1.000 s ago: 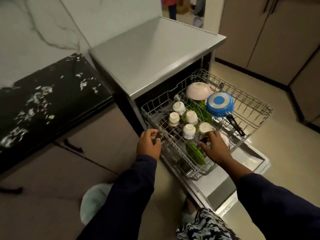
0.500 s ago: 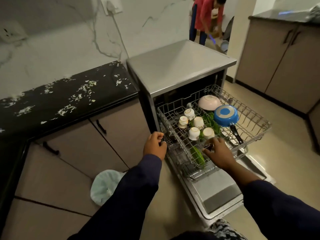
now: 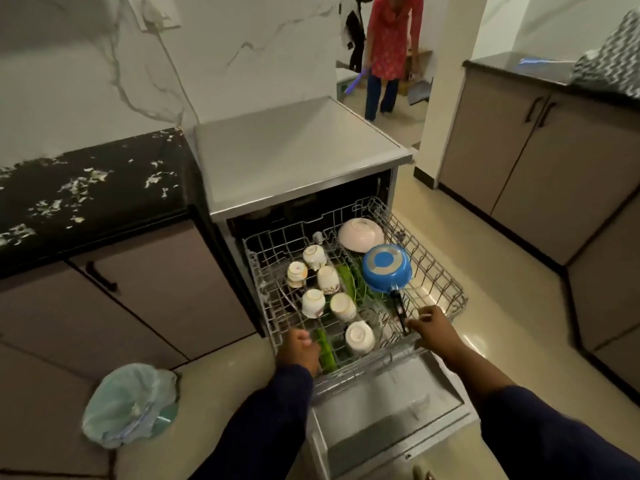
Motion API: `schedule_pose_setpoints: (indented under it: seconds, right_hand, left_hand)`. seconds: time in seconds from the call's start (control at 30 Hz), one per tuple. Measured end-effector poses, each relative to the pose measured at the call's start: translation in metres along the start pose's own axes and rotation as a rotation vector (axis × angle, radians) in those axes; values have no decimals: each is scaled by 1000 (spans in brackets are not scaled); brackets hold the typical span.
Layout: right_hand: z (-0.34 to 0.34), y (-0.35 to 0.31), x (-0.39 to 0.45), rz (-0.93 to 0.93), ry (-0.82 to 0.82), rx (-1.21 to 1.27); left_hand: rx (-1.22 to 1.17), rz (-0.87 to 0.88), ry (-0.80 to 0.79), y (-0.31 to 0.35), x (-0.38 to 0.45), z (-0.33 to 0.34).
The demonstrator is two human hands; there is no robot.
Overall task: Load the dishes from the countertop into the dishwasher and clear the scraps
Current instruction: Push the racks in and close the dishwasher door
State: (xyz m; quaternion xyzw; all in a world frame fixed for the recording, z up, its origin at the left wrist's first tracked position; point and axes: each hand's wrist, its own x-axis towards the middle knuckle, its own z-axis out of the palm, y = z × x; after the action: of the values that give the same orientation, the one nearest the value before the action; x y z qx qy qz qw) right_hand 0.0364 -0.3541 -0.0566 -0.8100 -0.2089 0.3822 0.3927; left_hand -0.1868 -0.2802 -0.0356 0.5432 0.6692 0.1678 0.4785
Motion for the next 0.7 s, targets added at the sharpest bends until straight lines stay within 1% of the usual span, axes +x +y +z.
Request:
schedule_pose_setpoints:
  seconds: [0.07,0.17,0.27,0.33,0.4,0.47,0.57,0.67,0.7]
  right_hand:
    - [-26,8,30,67,-19,69]
    - [-52,24,60,163,-72,96]
    - [-60,33,83,244,-102,143]
    - [-59,34,94,319,-105,235]
    - [-55,34,107,397,-123,347]
    - [-49,40,122,434,-120,439]
    - [-43,51,139,465,-43,572]
    - [-37,64,150,440,27,520]
    - [-34,67,154,427,44,502]
  left_hand:
    - [-40,-146,-14,0,3,36]
    - [-148,-333,20,-13,3,72]
    - [-287,-498,30,-33,0,97]
    - [-380,-607,34,-47,4,108]
    - [-509,-681,77,-51,14,114]
    - [-625,-708,103,-41,20,115]
    - [-738,-721,142,-42,38,123]
    - [-777,-744,132,-43,54,132]
    - [-722,-725,138,-48,60,136]
